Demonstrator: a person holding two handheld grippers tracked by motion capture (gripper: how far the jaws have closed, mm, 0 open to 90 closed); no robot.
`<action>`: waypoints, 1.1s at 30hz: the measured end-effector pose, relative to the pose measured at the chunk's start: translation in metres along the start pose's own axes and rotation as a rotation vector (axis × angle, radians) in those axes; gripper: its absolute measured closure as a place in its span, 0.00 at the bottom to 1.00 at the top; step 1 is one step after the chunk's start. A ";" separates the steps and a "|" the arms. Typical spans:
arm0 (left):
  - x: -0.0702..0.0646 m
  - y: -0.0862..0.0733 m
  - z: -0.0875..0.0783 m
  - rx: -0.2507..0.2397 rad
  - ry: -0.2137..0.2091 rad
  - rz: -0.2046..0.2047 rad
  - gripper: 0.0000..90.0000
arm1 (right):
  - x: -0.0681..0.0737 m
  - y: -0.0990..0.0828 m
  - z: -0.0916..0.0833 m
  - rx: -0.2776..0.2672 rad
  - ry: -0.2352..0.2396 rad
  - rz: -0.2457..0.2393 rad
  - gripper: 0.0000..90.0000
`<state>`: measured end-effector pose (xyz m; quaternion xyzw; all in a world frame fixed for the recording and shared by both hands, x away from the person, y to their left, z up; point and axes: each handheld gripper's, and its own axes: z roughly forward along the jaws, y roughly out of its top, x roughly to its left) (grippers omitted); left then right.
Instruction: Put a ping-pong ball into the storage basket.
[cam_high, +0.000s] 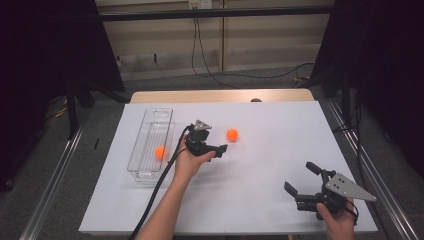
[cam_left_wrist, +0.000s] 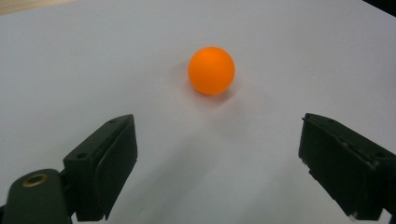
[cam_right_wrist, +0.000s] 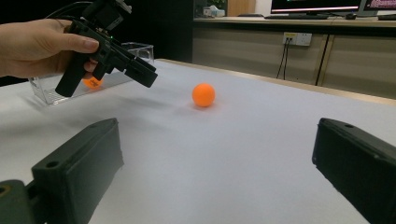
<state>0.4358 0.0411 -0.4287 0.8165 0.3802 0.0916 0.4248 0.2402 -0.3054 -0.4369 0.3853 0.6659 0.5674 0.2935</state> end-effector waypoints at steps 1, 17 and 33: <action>0.000 0.000 0.001 -0.002 0.001 -0.004 0.13 | 0.000 0.000 0.000 0.000 -0.001 0.000 0.01; 0.001 0.004 0.008 -0.003 0.009 -0.004 0.13 | 0.000 0.000 0.000 0.001 0.000 0.001 0.01; -0.001 0.009 0.013 -0.009 0.008 -0.003 0.13 | 0.000 0.000 0.000 0.001 0.000 0.000 0.01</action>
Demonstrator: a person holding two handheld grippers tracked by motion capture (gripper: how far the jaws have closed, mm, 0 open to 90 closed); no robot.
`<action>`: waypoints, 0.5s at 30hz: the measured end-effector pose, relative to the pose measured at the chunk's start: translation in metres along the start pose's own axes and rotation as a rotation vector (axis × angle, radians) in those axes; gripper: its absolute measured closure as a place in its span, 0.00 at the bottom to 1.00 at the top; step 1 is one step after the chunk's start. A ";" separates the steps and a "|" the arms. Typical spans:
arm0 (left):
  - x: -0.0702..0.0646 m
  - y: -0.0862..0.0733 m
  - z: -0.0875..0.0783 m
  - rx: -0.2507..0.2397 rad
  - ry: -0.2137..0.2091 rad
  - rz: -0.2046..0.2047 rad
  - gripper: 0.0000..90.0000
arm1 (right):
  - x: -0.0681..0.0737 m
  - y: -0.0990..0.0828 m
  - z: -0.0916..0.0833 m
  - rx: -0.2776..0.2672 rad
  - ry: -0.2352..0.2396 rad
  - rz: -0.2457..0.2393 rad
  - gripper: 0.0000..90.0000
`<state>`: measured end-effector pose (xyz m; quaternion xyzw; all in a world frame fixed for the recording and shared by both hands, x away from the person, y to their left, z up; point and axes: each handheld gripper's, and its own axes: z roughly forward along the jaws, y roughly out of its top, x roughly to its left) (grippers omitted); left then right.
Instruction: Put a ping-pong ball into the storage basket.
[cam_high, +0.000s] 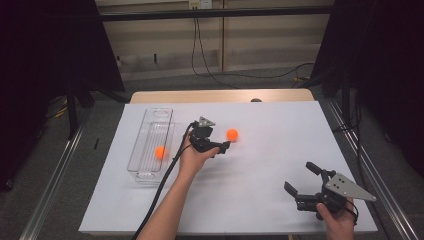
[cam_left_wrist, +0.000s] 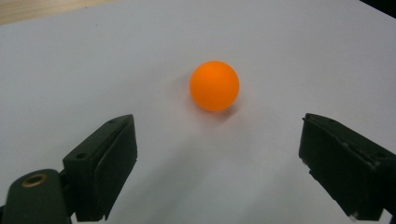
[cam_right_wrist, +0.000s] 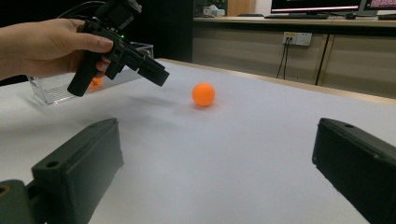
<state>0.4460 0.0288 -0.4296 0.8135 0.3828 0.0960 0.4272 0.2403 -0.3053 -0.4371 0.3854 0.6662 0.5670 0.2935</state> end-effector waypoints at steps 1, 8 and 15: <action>0.000 0.000 0.000 0.002 0.000 0.001 0.13 | 0.000 0.000 0.000 0.001 -0.001 0.000 0.01; -0.001 0.003 0.004 0.003 0.005 0.004 0.13 | 0.000 0.000 0.000 0.000 0.000 0.001 0.01; -0.001 0.005 0.007 0.009 0.011 0.012 0.13 | 0.000 0.000 0.000 -0.001 0.000 0.001 0.01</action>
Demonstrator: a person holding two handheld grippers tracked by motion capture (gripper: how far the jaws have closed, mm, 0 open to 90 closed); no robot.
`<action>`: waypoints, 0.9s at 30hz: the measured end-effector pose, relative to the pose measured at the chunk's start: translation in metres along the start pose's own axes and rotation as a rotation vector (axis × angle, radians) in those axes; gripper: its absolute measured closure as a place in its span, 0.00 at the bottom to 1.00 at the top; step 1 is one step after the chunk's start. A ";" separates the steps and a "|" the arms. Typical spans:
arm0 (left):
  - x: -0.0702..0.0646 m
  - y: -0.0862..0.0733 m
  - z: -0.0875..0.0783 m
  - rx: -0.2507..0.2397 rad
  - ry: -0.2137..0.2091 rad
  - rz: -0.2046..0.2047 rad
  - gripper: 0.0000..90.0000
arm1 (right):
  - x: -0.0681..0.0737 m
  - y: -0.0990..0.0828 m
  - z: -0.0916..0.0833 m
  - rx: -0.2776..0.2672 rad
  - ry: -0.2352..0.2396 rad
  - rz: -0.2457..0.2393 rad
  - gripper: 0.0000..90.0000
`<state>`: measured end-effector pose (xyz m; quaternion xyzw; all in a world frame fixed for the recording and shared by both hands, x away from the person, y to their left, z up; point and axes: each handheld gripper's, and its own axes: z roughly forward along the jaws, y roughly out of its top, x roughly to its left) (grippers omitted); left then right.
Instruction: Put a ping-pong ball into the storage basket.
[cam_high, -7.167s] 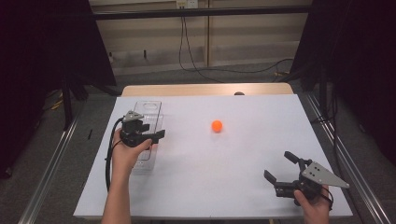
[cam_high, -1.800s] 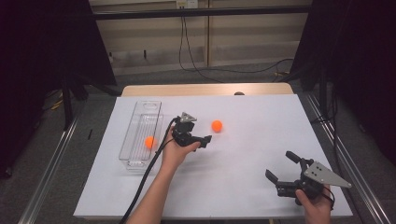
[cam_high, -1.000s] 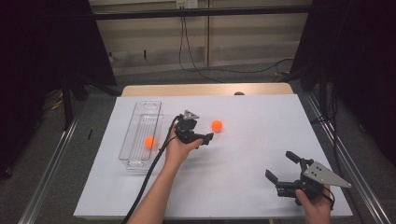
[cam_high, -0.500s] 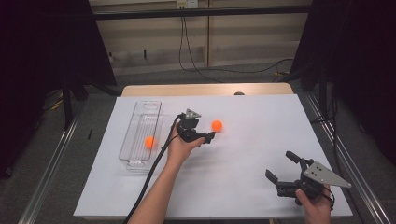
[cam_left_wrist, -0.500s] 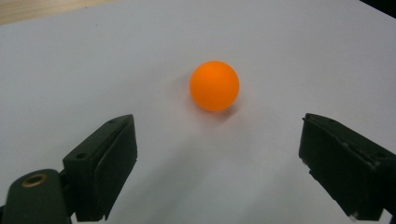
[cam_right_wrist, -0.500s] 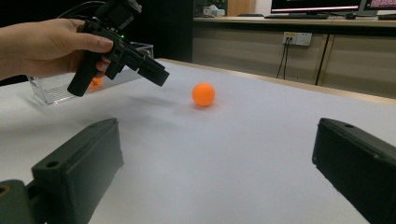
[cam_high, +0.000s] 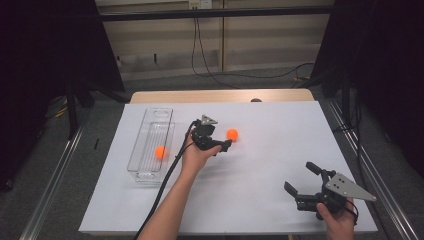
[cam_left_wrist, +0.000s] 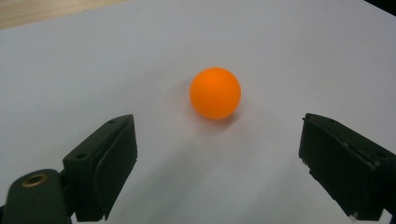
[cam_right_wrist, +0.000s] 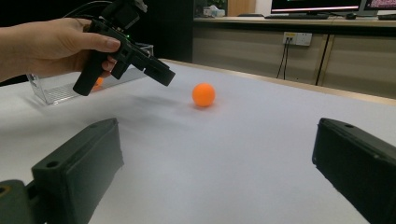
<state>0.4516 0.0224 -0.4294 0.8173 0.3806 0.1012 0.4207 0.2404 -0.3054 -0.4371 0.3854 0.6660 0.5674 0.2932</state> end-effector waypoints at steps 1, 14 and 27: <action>0.000 0.000 0.001 0.000 0.001 -0.004 0.13 | 0.000 0.000 0.000 0.000 0.000 0.000 0.01; 0.000 0.002 0.009 0.006 0.014 -0.007 0.13 | 0.000 0.000 0.000 0.000 -0.001 -0.001 0.01; -0.001 0.005 0.017 0.001 0.015 -0.011 0.13 | 0.000 0.000 0.000 -0.002 -0.002 0.004 0.01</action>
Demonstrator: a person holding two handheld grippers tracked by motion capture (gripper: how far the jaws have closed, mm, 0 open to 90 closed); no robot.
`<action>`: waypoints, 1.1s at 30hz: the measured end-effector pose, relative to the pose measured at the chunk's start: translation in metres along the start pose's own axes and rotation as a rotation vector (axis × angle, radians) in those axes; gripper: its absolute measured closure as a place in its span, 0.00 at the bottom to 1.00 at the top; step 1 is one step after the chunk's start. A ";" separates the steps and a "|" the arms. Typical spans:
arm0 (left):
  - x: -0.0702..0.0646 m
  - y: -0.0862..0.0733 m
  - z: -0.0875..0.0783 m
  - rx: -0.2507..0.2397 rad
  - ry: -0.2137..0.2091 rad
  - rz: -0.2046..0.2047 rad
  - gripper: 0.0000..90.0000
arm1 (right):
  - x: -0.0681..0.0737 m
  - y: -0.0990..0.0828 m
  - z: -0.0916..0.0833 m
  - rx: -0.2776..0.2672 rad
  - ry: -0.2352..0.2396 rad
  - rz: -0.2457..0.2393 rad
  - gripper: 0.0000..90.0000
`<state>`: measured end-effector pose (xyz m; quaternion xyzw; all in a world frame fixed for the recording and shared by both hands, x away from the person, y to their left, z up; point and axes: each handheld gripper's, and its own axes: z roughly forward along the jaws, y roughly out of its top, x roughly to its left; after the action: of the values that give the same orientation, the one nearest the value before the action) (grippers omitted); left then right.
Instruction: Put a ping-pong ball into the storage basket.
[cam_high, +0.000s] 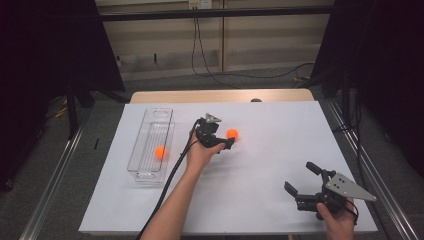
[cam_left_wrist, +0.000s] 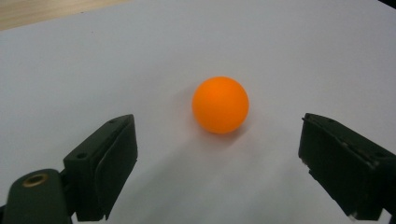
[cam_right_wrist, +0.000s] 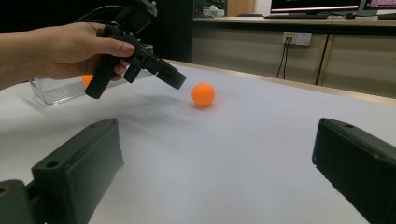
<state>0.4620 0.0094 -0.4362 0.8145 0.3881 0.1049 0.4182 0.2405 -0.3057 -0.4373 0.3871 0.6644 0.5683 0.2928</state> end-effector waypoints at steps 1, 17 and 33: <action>0.000 0.000 0.001 0.000 0.003 0.000 0.13 | 0.000 0.000 0.000 0.000 0.000 0.000 0.01; 0.000 0.002 0.012 0.000 0.010 -0.002 0.13 | 0.000 0.000 0.000 0.000 0.001 -0.001 0.01; 0.002 0.001 0.021 -0.009 0.031 -0.012 0.15 | 0.000 0.000 0.000 0.001 0.001 0.002 0.01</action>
<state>0.4743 -0.0014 -0.4490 0.8085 0.3989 0.1166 0.4167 0.2403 -0.3060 -0.4374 0.3879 0.6642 0.5685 0.2918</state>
